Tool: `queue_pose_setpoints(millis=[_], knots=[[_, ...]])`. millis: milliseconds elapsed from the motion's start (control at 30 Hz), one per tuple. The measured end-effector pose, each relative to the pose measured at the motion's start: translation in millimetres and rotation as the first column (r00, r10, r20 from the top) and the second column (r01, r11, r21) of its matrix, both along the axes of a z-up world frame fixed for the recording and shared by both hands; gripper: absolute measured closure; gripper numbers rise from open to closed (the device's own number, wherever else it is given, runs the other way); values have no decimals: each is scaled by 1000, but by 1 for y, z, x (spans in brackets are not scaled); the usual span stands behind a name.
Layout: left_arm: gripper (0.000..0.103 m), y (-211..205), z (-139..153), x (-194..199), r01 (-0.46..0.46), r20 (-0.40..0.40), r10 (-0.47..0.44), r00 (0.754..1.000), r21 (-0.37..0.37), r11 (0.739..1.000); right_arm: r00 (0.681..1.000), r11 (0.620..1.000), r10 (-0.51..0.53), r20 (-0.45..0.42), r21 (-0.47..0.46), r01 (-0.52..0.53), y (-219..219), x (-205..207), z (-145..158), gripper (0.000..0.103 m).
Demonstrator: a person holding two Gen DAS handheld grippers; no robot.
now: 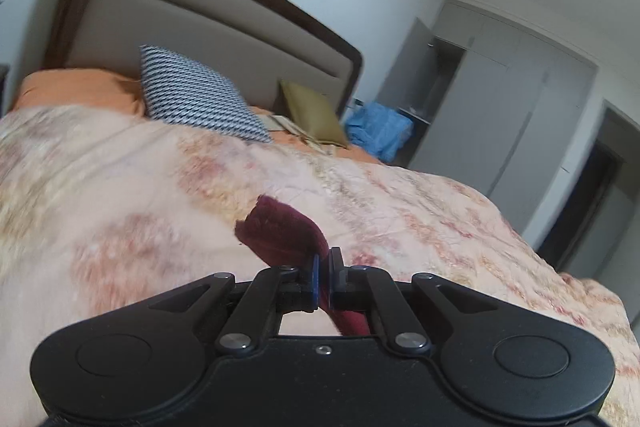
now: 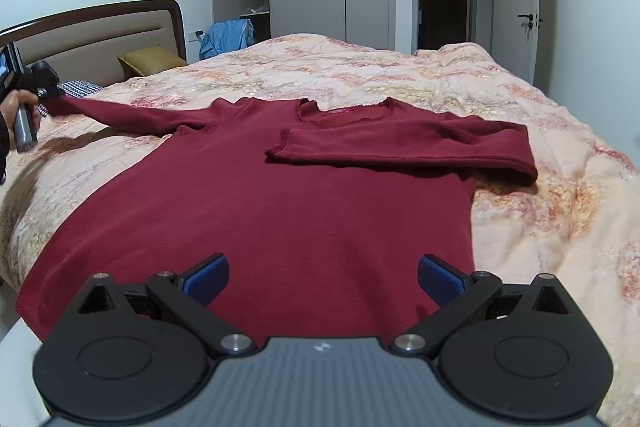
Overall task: Fold small clothes
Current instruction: 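Lift the sleeve with the left gripper and fold it across the body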
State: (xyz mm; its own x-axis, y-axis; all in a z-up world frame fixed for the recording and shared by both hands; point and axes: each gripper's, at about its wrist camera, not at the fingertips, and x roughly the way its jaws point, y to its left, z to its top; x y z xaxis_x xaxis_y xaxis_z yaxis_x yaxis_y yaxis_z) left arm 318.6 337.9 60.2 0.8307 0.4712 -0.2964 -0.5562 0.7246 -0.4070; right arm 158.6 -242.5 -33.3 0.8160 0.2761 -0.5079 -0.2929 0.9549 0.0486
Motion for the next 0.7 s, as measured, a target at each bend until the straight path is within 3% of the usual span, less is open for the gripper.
queue_pose_setpoints(millis=[133,267,333,433,533,600,700], knots=[[100,1,5,11,75,-29,-73,997,49,996,1000,1000,11,-17,21,-10,2,3,-4,0],[100,-22,20,11,140,29,-144,989,107,984,1000,999,17,-13,39,-17,2,4,-4,0],[100,-45,35,13,201,53,-212,976,159,966,1000,999,18,-10,48,-17,0,3,-4,0],[99,-95,61,18,325,55,-353,934,282,903,1000,998,9,0,65,-9,-4,1,-5,0],[98,-156,80,23,455,13,-496,868,376,807,1000,996,-13,1,91,13,-13,-1,-6,0],[98,-199,83,28,531,-42,-565,824,406,744,1000,994,-29,-2,108,29,-20,-3,-6,0],[98,-257,75,38,623,-108,-638,763,387,680,998,991,-56,-4,125,56,-32,-7,-7,0]])
